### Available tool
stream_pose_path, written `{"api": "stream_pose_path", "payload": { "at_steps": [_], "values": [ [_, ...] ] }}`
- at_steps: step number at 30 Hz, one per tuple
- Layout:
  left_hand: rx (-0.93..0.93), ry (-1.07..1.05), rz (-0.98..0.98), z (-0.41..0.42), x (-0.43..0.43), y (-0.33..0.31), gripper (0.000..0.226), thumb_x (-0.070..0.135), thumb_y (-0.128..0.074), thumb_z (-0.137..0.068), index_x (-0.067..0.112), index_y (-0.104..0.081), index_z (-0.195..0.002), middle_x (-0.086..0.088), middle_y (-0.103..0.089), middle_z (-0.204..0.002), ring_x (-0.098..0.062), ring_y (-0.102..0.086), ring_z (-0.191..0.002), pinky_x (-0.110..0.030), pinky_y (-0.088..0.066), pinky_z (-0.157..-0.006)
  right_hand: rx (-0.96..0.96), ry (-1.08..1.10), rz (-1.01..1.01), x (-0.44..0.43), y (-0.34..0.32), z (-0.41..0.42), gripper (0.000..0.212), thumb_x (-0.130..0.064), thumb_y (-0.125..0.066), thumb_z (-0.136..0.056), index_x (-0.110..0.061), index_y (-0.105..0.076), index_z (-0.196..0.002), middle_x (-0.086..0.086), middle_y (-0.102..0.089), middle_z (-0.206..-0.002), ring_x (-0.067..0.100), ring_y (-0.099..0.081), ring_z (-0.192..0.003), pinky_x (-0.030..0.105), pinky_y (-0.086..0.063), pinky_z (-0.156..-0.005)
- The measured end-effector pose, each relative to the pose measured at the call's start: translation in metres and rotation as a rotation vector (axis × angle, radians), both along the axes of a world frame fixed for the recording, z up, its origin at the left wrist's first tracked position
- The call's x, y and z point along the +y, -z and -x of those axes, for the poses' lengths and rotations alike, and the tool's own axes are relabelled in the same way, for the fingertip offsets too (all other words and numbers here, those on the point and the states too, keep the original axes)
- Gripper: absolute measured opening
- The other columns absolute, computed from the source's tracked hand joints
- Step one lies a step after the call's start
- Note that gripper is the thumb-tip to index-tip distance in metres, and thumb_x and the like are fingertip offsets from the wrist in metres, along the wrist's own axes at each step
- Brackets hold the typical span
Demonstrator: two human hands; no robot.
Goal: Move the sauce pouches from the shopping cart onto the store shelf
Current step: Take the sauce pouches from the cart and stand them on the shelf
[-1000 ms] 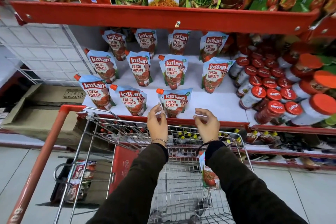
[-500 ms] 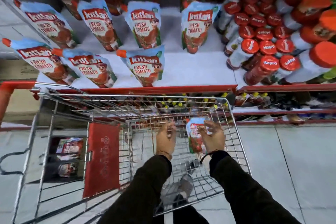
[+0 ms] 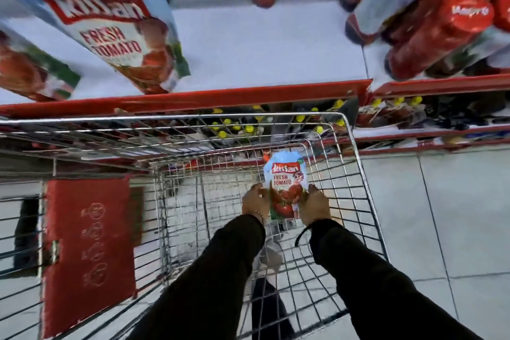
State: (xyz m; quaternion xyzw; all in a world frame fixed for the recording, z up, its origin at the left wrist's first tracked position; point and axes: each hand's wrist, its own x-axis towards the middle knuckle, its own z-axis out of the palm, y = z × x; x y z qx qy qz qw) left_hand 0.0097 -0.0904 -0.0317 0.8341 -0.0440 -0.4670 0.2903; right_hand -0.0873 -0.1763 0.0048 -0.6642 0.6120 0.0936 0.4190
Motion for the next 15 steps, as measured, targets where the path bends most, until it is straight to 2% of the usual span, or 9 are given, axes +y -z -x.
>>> {"api": "stream_pose_path", "payload": {
  "at_steps": [1,3,5,9,13,15],
  "values": [
    [0.001,-0.006,-0.009,0.001,-0.003,0.008,0.034,0.018,-0.045,-0.097,0.007,-0.056,-0.128,-0.019,-0.064,-0.126,-0.036,-0.061,-0.111,-0.036,-0.049,-0.093,0.0,0.009,0.001,-0.001,0.005,0.0,0.03,-0.013,-0.043,-0.098,0.007,-0.057,-0.116,0.026,-0.064,-0.12,0.038,-0.062,-0.109,0.028,-0.043,-0.077],
    [0.018,-0.035,-0.014,-0.001,-0.007,0.018,0.031,0.017,-0.047,-0.096,0.007,-0.06,-0.122,-0.017,-0.066,-0.124,-0.036,-0.061,-0.113,-0.04,-0.051,-0.096,-0.004,0.027,0.026,-0.001,0.013,0.0,0.028,-0.012,-0.044,-0.096,0.005,-0.057,-0.115,0.027,-0.065,-0.118,0.039,-0.062,-0.108,0.033,-0.047,-0.081],
    [0.073,-0.142,0.012,-0.004,-0.008,0.024,0.028,0.012,-0.051,-0.093,0.008,-0.063,-0.118,-0.017,-0.068,-0.12,-0.036,-0.063,-0.111,-0.041,-0.053,-0.097,-0.019,0.059,0.047,0.0,0.018,-0.001,0.027,-0.01,-0.047,-0.094,0.004,-0.059,-0.114,0.028,-0.067,-0.114,0.04,-0.063,-0.107,0.036,-0.049,-0.083],
    [0.133,-0.238,0.027,-0.008,-0.005,0.039,0.026,0.01,-0.054,-0.09,0.007,-0.067,-0.113,-0.019,-0.07,-0.116,-0.035,-0.066,-0.109,-0.044,-0.054,-0.098,-0.036,0.166,0.074,0.004,0.014,-0.005,0.028,-0.012,-0.048,-0.096,0.004,-0.064,-0.112,0.025,-0.069,-0.111,0.035,-0.066,-0.104,0.027,-0.044,-0.073],
    [0.166,-0.362,0.03,-0.009,0.009,0.081,0.013,0.017,-0.063,-0.084,0.016,-0.074,-0.079,-0.021,-0.074,-0.104,-0.038,-0.069,-0.099,-0.053,-0.056,-0.093,-0.075,0.224,0.087,0.005,0.021,-0.007,0.025,-0.015,-0.053,-0.094,-0.003,-0.07,-0.107,0.02,-0.073,-0.108,0.033,-0.069,-0.097,0.026,-0.048,-0.076],
    [0.161,-0.349,0.066,-0.009,0.016,0.083,0.013,0.02,-0.062,-0.083,0.02,-0.074,-0.078,-0.017,-0.075,-0.104,-0.036,-0.07,-0.099,-0.052,-0.055,-0.094,-0.08,0.242,0.074,0.007,0.02,-0.005,0.022,-0.016,-0.057,-0.091,-0.006,-0.073,-0.102,0.018,-0.075,-0.104,0.032,-0.07,-0.094,0.027,-0.049,-0.078]
  ]
}}
